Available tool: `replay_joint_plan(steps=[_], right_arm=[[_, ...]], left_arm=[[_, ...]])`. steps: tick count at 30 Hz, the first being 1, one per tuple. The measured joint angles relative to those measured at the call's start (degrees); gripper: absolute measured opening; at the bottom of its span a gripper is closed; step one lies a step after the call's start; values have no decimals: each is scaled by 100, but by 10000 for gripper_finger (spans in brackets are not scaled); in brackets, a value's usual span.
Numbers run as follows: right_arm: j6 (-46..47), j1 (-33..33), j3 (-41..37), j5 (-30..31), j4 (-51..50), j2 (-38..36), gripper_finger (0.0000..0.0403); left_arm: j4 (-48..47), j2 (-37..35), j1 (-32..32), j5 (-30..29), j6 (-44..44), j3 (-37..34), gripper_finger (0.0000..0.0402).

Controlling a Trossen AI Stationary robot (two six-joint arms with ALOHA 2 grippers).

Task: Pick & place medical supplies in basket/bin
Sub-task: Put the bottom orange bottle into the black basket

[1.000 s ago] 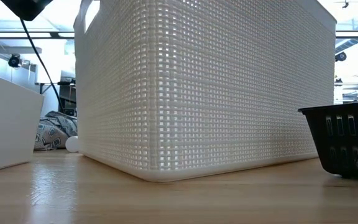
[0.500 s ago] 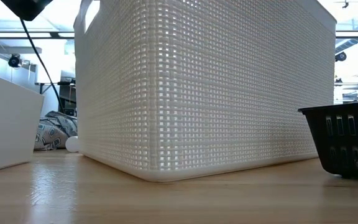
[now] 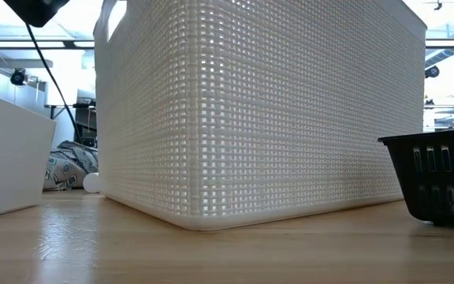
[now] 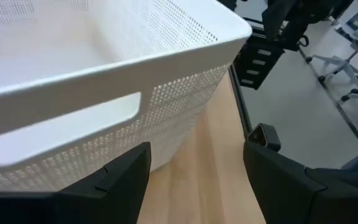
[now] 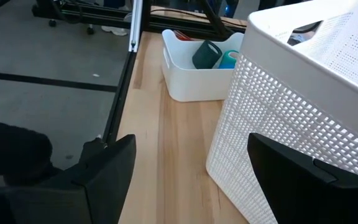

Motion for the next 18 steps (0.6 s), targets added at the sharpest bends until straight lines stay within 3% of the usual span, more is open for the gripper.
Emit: replay_joint_plan(steps=[5,13,18], right_arm=[[0,0,0,2,1,0,302],[0,0,0,2,4,0,309],[0,0,0,2,5,0,311]], left_arm=[[-214,-87,-7,219,-285,110,261],[-2964,177,-335,555,-2526,1247,260],[-3881,341,-751,916,-3595,1816,260]])
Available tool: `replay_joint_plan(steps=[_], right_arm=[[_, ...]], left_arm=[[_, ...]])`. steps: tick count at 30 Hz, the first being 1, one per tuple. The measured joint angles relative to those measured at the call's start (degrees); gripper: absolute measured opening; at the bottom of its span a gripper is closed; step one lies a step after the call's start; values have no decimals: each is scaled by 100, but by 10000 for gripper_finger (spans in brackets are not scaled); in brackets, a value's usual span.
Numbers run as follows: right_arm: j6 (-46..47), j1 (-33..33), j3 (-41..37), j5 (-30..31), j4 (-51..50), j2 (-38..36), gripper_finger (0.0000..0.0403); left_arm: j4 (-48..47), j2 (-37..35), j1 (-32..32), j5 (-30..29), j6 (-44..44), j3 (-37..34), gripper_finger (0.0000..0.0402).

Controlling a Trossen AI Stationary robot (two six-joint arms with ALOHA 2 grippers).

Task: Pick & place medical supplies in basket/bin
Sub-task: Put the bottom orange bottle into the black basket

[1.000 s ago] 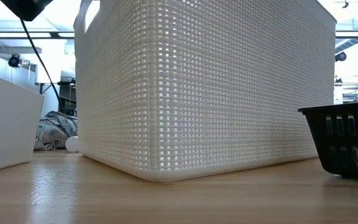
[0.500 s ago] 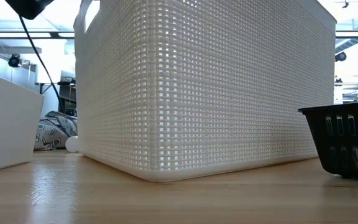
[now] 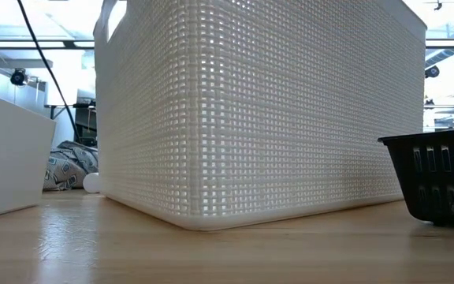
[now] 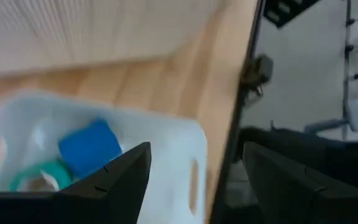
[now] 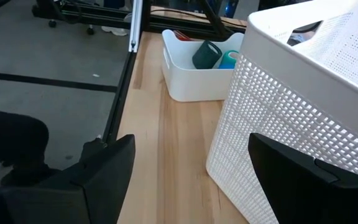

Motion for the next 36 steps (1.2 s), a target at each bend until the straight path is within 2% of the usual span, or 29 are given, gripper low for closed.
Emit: replay_joint_plan(steps=[4,8,13,18,27,36], right_arm=[[0,0,0,0,0,0,311],[0,0,0,0,2,0,311],[0,0,0,0,2,0,311],[0,0,0,-2,2,0,311],[0,0,0,-2,20,0,311],[0,2,0,-2,22,0,311]], left_arm=[[-232,27,-378,96,-796,74,260],[-705,44,-672,770,-1835,63,260],[-1125,112,-892,1677,-2562,63,257],[-1390,335,-978,1964,-2858,57,249],[-1551,1067,-889,2419,-2600,52,245],[-1555,1533,-886,2477,-2777,52,241]])
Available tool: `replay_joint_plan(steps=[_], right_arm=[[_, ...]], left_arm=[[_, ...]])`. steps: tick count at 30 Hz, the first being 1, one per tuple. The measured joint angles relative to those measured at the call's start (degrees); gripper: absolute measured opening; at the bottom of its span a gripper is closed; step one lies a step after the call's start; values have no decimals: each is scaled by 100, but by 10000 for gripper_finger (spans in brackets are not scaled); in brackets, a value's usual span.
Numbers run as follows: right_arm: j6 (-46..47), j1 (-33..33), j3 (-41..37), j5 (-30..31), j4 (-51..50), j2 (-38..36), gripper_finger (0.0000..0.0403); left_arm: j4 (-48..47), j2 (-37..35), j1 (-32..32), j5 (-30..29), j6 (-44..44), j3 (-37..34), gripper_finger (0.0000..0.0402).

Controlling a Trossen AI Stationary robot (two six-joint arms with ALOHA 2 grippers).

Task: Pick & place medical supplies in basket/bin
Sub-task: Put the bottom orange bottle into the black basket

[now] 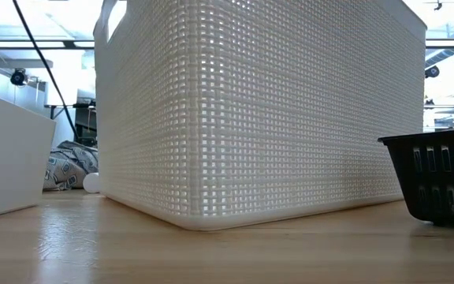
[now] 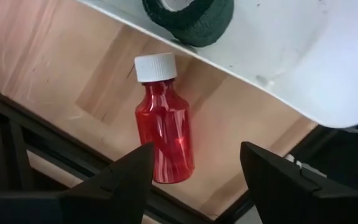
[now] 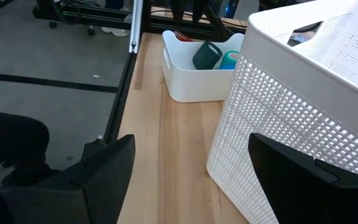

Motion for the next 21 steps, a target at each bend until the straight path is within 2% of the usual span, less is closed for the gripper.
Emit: replay_joint_plan(steps=[9,21], right_arm=[[0,-2,0,0,0,0,311],[0,-1,0,0,0,0,311]], left_arm=[[154,161,-1,0,-128,-425,236],[1238,161,3,41,-83,-1250,235]])
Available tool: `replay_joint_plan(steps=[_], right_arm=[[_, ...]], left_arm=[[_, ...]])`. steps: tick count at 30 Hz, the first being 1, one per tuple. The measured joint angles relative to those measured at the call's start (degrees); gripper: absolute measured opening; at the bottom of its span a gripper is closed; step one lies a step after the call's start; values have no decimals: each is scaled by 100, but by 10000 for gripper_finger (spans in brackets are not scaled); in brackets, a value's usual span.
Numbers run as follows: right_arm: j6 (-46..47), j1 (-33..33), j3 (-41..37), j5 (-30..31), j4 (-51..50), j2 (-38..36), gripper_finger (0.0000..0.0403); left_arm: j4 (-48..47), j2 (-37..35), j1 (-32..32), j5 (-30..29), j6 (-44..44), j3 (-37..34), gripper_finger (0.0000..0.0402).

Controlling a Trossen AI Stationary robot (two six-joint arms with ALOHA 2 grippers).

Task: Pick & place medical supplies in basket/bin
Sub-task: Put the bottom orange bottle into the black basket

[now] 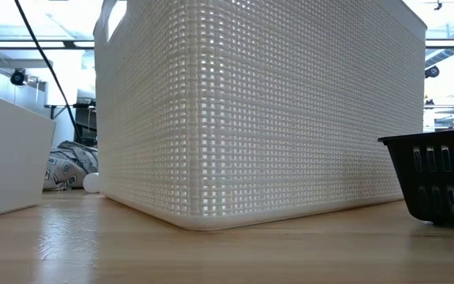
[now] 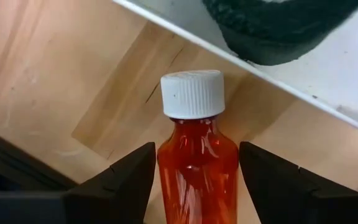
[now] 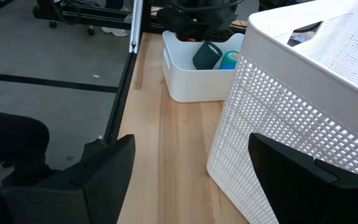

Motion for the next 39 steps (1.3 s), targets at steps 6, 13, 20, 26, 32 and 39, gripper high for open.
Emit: replay_joint_plan(steps=[6,13,20,26,32,39], right_arm=[[0,-1,0,0,1,0,311],[0,-1,0,0,1,0,311],[0,-1,0,0,0,0,311],[0,-1,0,0,0,0,311],[0,1,0,0,0,0,311],[0,1,0,0,0,0,311]], left_arm=[[99,0,-1,13,0,-72,233],[99,-2,-1,85,0,-72,205],[96,-5,-1,85,4,-68,194],[127,-4,-1,90,20,-68,194],[142,-15,3,221,7,-28,196],[114,-336,3,289,-175,90,196]])
